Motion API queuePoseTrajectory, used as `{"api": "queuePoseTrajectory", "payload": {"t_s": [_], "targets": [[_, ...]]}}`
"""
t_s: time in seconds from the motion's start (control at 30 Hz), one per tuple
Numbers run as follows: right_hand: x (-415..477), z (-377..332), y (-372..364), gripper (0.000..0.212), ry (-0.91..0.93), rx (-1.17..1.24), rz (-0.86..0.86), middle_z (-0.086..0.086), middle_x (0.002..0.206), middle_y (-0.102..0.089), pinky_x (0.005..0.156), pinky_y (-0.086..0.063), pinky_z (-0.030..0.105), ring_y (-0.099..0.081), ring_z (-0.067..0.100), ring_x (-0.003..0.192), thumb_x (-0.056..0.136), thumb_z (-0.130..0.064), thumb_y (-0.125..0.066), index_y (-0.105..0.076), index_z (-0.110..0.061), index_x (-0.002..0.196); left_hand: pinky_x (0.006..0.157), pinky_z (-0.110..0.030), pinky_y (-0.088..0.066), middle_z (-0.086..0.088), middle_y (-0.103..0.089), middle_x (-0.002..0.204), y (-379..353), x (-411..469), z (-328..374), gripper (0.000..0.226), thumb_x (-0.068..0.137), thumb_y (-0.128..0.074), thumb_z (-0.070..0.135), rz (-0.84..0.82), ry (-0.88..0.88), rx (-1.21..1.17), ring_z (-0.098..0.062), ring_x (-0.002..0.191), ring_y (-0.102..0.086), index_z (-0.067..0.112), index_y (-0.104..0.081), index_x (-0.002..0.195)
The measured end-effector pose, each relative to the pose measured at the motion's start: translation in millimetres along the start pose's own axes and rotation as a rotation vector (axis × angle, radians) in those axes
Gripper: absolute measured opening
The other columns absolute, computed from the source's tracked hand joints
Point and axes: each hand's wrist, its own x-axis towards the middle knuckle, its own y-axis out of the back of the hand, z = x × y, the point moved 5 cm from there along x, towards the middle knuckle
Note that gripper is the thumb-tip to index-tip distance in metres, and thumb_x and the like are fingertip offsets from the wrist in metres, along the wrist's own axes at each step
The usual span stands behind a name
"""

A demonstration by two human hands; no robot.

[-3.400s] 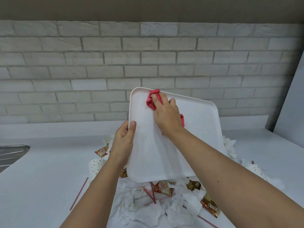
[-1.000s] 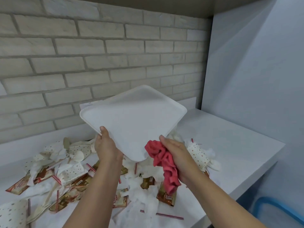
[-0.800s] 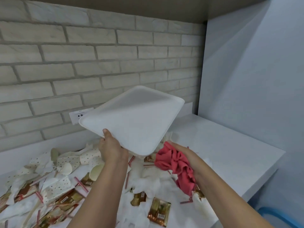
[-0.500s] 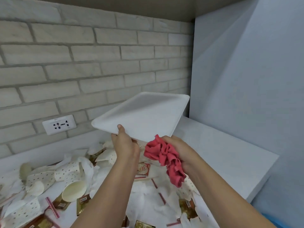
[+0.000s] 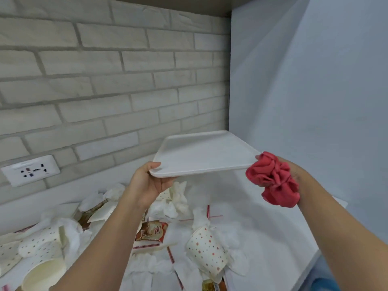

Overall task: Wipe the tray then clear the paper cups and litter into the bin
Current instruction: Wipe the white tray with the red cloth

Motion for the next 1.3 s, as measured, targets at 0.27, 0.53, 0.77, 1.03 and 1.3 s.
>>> {"api": "queuePoseTrajectory", "payload": {"t_s": [0.27, 0.53, 0.77, 1.03, 1.3], "targets": [[26, 11, 23, 0.037, 0.159, 0.075, 0.078, -0.008, 0.037, -0.04, 0.036, -0.033, 0.007, -0.039, 0.005, 0.028, 0.07, -0.05, -0.066, -0.047, -0.023, 0.051, 0.05, -0.031, -0.057, -0.022, -0.068, 0.091, -53, 46, -73, 0.02, 0.092, -0.04, 0.003, -0.157, 0.219, -0.119, -0.034, 0.068, -0.07, -0.005, -0.053, 0.104], [63, 23, 42, 0.027, 0.181, 0.039, 0.15, 0.008, 0.065, -0.07, 0.056, -0.051, 0.02, -0.069, 0.014, 0.053, 0.095, -0.033, -0.048, -0.055, -0.007, 0.094, 0.063, -0.046, -0.057, -0.021, -0.061, 0.104, -76, 82, -123, 0.015, 0.093, -0.04, -0.005, -0.145, 0.303, -0.212, -0.035, 0.092, -0.06, -0.008, -0.052, 0.1], [87, 29, 55, 0.022, 0.108, 0.044, 0.219, 0.012, 0.064, -0.066, 0.041, -0.05, 0.018, -0.066, 0.018, 0.047, 0.096, -0.022, -0.051, -0.055, -0.002, 0.086, 0.064, -0.044, -0.059, -0.023, -0.062, 0.107, -63, 106, -148, 0.018, 0.093, -0.044, -0.003, -0.127, 0.398, -0.197, -0.035, 0.091, -0.063, -0.01, -0.052, 0.109], [112, 36, 67, 0.017, 0.002, 0.035, 0.219, 0.011, 0.071, -0.066, 0.046, -0.055, 0.024, -0.069, 0.023, 0.058, 0.081, -0.019, -0.067, -0.058, -0.004, 0.079, 0.048, -0.023, -0.053, -0.012, -0.061, 0.08, -51, 127, -164, 0.02, 0.099, -0.044, 0.015, -0.082, 0.449, 0.125, -0.019, 0.056, -0.062, 0.001, -0.056, 0.093], [124, 56, 91, 0.029, -0.245, 0.124, 0.211, 0.001, 0.057, -0.062, 0.044, -0.048, 0.014, -0.068, 0.019, 0.069, 0.094, -0.009, -0.044, -0.059, -0.004, 0.07, 0.041, -0.017, -0.038, -0.008, -0.065, 0.051, -42, 141, -183, 0.033, 0.104, -0.027, 0.018, -0.067, 0.545, 0.506, -0.008, 0.036, -0.043, 0.004, -0.051, 0.086]]}}
